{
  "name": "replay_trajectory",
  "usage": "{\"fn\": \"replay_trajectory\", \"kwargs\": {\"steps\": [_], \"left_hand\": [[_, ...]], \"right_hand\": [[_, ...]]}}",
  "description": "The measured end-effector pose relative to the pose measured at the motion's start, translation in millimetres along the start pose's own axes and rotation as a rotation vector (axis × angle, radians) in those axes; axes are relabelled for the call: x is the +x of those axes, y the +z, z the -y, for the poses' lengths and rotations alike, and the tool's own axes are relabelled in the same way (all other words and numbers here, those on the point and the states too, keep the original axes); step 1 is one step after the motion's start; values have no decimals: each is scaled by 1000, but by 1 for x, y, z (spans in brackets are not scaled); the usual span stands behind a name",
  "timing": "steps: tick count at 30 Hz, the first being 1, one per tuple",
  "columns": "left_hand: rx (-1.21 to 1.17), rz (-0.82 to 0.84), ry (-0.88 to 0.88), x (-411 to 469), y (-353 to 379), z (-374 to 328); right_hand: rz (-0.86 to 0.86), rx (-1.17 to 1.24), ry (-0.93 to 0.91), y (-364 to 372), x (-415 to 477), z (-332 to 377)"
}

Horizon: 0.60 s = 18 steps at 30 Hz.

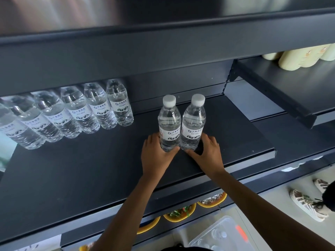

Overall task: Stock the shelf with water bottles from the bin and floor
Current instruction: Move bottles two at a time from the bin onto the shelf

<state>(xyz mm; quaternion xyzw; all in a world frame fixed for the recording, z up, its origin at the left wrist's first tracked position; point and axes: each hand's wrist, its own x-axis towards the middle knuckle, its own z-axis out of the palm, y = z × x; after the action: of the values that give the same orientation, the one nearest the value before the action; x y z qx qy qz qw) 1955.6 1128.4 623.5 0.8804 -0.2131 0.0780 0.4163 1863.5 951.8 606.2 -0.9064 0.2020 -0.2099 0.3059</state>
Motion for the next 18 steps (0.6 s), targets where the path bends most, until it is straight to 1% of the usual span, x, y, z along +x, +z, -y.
{"fn": "replay_trajectory", "kwargs": {"steps": [6, 12, 18], "left_hand": [[11, -13, -143, 24, -3, 13], [36, -68, -310, 64, -3, 36], [-81, -144, -519, 97, -9, 39]], "right_hand": [[96, -71, 2, 8, 34, 23], [149, -3, 6, 35, 70, 45], [182, -16, 7, 57, 109, 68]]}}
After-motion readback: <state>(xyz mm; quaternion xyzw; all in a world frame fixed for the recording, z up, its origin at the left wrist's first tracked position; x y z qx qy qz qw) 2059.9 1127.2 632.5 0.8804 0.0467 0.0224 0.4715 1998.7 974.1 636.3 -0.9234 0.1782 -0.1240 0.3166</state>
